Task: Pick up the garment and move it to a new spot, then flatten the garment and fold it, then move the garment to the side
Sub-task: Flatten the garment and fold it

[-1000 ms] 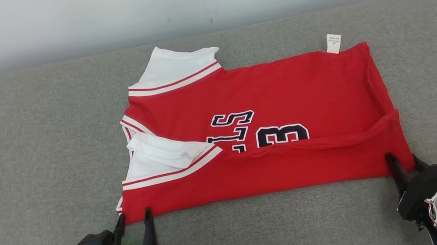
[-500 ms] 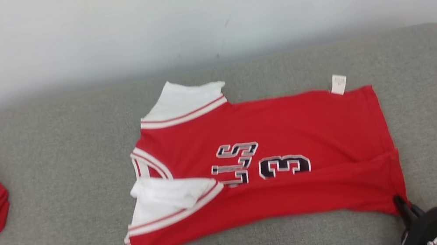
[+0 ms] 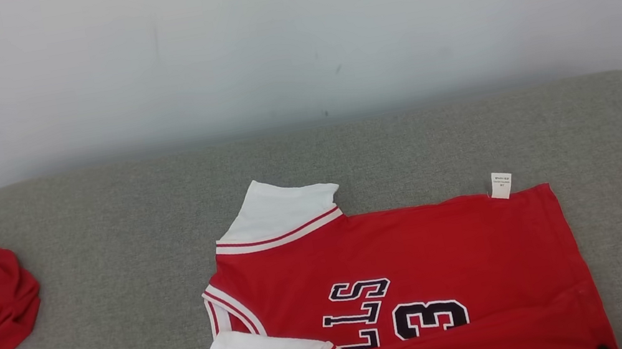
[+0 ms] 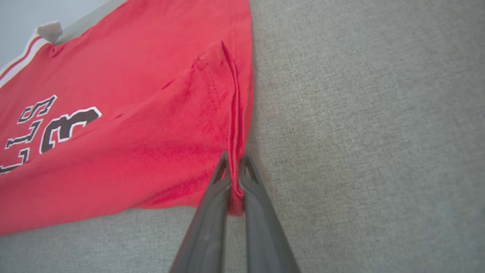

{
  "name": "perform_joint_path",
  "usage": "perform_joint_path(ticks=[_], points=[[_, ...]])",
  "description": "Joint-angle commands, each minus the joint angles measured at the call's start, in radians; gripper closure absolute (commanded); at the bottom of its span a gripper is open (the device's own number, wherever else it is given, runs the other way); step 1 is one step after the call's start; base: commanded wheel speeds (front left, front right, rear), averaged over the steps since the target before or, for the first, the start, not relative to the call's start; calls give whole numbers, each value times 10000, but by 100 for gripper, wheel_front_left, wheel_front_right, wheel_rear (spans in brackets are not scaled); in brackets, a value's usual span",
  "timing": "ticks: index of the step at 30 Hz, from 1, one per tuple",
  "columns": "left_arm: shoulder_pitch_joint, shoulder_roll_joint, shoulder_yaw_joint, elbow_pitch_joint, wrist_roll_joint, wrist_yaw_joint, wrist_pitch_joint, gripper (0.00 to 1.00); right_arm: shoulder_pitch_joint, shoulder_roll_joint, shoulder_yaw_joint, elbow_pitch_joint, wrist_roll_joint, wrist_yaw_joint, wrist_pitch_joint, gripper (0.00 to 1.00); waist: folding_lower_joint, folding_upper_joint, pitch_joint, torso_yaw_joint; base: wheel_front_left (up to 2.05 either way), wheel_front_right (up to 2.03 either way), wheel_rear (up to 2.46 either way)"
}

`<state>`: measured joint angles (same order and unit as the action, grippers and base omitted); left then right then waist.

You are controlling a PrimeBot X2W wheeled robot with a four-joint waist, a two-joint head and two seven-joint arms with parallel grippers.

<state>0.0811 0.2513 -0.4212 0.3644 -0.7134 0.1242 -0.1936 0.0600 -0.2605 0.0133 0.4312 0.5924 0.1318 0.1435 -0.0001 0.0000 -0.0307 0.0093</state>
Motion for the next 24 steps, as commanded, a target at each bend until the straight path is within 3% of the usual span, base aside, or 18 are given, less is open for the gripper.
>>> perform_joint_path(ticks=[1, 4, 5, 6, 7, 8, 15, 24], points=[[200, -24, 44, -214, -81, 85, 80, 100, 255, 23, -173, -233, -201, -24, 141, 100, 1, 0, 21, 10, 0, 0, 0], [265, 47, 54, -344, -32, 190, 91, 100, 393, 374, -434, -486, -172, -24, 439, 100, 1, 0, 49, -9, 0, 0, 0], [292, 15, 63, -293, -91, 213, 108, 100, 404, 470, -510, -518, -190, -24, 510, 92, 1, 0, 54, -32, 0, 0, 0], [288, 15, 33, -226, -65, 202, 101, 84, 393, 587, -582, -523, -175, -24, 593, 76, 1, 0, 62, -65, 0, 0, 0], [242, -1, 55, -201, -28, 204, -4, 26, 382, 647, -627, -568, -248, -24, 624, 43, 1, 0, 68, -78, 0, 0, 0], [198, -35, 62, -178, 24, 254, -63, 0, 367, 729, -700, -653, -266, -24, 546, 0, 1, 0, 68, -82, 0, 0, 0], [-127, -63, 374, -522, 409, 329, -580, 0, 452, 1063, -1154, -1444, -624, -24, -277, 0, 1, 0, 90, -37, 0, 0, 0], [-371, 345, 850, -1919, 2578, 1197, -722, 0, 662, 1274, -1167, -2752, -2032, -24, -2250, 0, 1, 0, 110, 127, 0, 0, 0]])
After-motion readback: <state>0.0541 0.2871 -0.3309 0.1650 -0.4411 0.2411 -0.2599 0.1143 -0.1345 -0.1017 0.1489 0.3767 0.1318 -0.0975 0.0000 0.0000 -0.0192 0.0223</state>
